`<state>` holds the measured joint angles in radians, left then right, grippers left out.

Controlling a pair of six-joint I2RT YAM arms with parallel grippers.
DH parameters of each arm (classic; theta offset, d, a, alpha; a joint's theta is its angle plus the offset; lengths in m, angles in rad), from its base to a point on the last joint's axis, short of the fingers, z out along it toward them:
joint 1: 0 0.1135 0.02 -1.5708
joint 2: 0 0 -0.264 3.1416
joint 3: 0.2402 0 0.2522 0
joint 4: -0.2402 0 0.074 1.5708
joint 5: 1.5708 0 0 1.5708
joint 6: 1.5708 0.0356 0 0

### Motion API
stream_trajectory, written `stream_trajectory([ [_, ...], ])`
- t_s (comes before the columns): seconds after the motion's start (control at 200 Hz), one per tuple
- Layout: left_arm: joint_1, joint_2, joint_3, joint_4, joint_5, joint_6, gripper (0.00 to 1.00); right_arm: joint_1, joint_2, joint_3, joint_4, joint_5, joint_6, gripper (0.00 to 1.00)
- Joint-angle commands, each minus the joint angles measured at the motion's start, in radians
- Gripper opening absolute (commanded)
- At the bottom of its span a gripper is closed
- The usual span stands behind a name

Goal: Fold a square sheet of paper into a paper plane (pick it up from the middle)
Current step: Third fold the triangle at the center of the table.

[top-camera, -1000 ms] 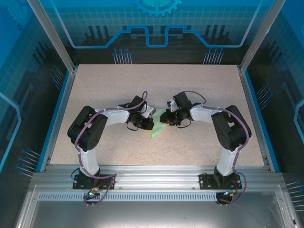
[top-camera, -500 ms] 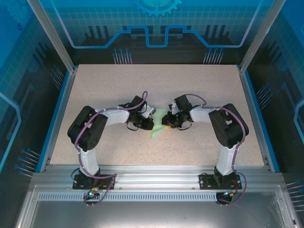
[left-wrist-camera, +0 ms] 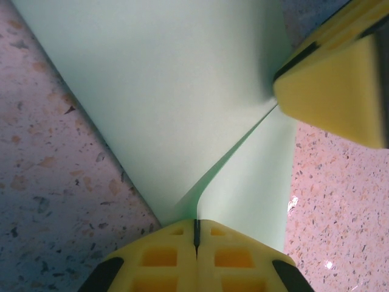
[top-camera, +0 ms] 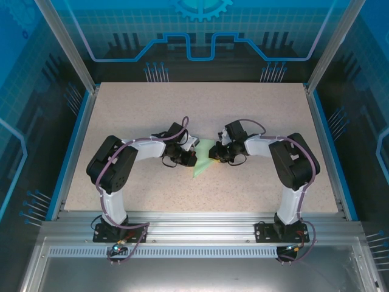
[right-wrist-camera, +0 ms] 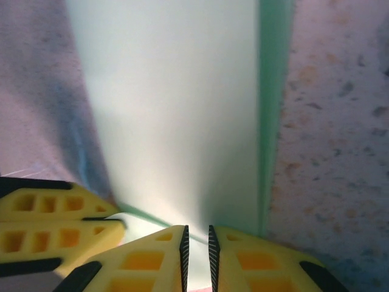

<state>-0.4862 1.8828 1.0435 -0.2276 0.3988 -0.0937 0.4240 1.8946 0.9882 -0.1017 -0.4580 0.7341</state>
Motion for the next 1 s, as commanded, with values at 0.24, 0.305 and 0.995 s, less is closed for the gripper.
stream_trajectory([
  [0.24, 0.016, 0.035, 0.021, -0.044, 0.002, 0.034, 0.04, 0.006, -0.117, -0.013, -0.053, 0.025, -0.002, 0.19],
  [0.305, 0.015, 0.037, 0.025, -0.045, 0.003, 0.034, 0.04, 0.030, -0.138, -0.014, -0.049, 0.024, 0.012, 0.19],
  [0.995, 0.023, 0.041, 0.032, -0.050, 0.002, 0.041, 0.04, 0.149, -0.086, -0.129, 0.206, 0.015, 0.182, 0.17],
])
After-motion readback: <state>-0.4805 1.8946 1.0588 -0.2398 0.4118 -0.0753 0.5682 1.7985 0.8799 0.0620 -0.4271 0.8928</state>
